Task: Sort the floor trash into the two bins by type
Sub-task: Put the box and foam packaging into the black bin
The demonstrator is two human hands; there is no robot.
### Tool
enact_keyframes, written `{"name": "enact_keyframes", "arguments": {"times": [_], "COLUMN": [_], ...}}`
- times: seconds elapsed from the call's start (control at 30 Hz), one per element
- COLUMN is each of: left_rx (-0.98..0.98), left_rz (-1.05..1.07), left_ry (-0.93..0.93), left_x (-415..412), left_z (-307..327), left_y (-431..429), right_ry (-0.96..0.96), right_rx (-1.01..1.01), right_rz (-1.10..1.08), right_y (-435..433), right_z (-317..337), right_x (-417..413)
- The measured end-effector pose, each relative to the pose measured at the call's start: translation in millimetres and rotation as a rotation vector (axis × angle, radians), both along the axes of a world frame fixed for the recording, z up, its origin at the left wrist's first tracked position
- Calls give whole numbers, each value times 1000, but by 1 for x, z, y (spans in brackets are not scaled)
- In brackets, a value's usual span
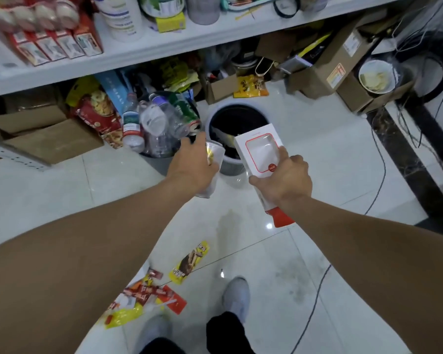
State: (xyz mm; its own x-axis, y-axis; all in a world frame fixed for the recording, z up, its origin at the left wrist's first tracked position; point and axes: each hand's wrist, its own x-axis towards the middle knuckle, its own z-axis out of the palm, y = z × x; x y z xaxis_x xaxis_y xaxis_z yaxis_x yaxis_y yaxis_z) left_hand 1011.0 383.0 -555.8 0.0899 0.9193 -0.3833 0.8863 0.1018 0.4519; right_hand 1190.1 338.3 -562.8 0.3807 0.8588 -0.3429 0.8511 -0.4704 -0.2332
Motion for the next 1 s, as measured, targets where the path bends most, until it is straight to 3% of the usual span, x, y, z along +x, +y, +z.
{"name": "enact_keyframes", "arguments": {"times": [0.53,1.0], "left_rx": [-116,-147], "left_rz": [15,34], "left_ry": [-54,-40], "left_x": [91,92], "left_z": [-60,-78], "left_y": [131,169], "right_ry": [42,31], "right_rx": [-52,-86], "right_rz": [-79,-35], "right_y": [129,187], "right_z": [-44,-56], "right_x": [67,83]}}
